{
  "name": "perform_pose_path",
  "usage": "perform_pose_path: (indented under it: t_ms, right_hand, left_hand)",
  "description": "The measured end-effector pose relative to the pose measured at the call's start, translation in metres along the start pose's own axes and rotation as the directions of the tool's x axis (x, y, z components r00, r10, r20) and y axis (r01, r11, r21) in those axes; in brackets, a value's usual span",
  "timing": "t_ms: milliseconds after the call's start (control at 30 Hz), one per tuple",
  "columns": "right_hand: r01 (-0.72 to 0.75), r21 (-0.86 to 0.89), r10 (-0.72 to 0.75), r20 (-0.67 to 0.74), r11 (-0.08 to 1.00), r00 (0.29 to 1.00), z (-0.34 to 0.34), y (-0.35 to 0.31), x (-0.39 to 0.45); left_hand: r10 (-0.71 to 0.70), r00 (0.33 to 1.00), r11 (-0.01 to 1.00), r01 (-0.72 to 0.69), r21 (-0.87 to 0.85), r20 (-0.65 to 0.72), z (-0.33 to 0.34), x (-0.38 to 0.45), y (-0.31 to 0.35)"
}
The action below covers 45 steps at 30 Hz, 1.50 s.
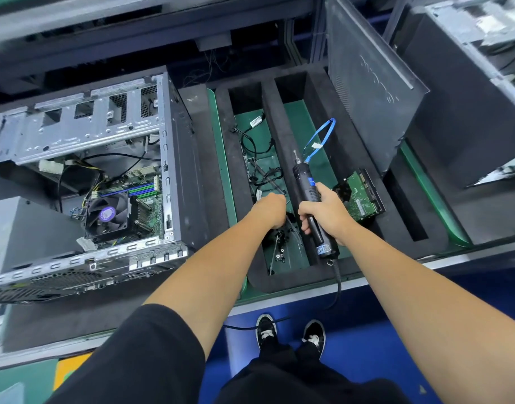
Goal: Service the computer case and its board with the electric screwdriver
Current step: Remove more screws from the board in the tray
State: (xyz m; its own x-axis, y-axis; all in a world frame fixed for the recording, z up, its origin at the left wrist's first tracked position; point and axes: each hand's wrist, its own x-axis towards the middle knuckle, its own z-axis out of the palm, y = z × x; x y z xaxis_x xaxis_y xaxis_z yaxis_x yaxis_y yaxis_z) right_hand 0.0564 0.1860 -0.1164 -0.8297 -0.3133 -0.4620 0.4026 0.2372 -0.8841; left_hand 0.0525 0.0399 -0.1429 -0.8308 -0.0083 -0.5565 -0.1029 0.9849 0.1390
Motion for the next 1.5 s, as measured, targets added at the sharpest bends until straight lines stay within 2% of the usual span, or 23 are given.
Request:
perform_pose_path:
  t_ms: [367, 433, 533, 600, 700, 767, 867, 1167, 1333, 1400, 1500]
  right_hand:
    - [0.002, 0.001, -0.002, 0.010, 1.000, 1.000, -0.001, 0.001, -0.001]
    - [0.003, 0.001, -0.003, 0.015, 1.000, 1.000, -0.001, 0.001, 0.000]
    - [0.005, 0.001, -0.005, 0.010, 1.000, 1.000, -0.001, 0.001, -0.001]
    - [0.006, -0.008, -0.006, 0.006, 1.000, 1.000, 0.000, 0.002, 0.000]
    - [-0.002, 0.003, 0.002, 0.017, 1.000, 1.000, -0.001, 0.002, 0.002]
    - [-0.009, 0.008, 0.009, 0.024, 1.000, 1.000, -0.003, 0.003, 0.003]
    - [-0.010, 0.012, 0.009, 0.029, 1.000, 1.000, -0.003, 0.003, 0.004]
    - [-0.009, 0.018, 0.009, 0.015, 1.000, 1.000, -0.002, 0.003, 0.002]
    - [-0.009, 0.011, 0.009, 0.031, 1.000, 0.999, -0.002, 0.002, 0.003]
    - [-0.010, 0.015, 0.010, 0.031, 1.000, 0.999, -0.003, 0.002, 0.003]
    - [-0.016, 0.018, 0.015, 0.031, 1.000, 0.999, -0.003, 0.002, 0.003]
  left_hand:
    - [0.059, 0.998, 0.988, -0.057, 0.143, -0.010, 0.011, -0.005, 0.001]
    - [0.056, 0.997, 0.995, -0.051, 0.089, -0.054, 0.014, -0.002, 0.002]
    - [0.068, 0.982, 0.988, -0.091, -0.127, -0.174, 0.017, 0.007, 0.007]
    - [0.082, 0.981, 0.958, -0.127, -0.256, -0.178, 0.020, 0.013, 0.009]
    - [0.026, 0.986, 0.936, -0.082, -0.342, -0.165, 0.023, 0.016, 0.009]
    - [0.002, 0.986, 0.941, -0.058, -0.334, -0.167, 0.022, 0.015, 0.009]
    - [0.005, 0.985, 0.972, -0.046, -0.231, -0.171, 0.023, 0.013, 0.010]
    - [-0.002, 0.998, 0.993, -0.005, -0.117, -0.058, 0.022, 0.007, 0.008]
    - [-0.061, 0.998, 0.970, 0.052, -0.238, -0.031, 0.017, 0.008, 0.007]
    - [-0.093, 0.994, 0.946, 0.069, -0.317, -0.059, 0.016, 0.010, 0.007]
    - [-0.067, 0.992, 0.946, 0.029, -0.323, -0.109, 0.020, 0.013, 0.011]
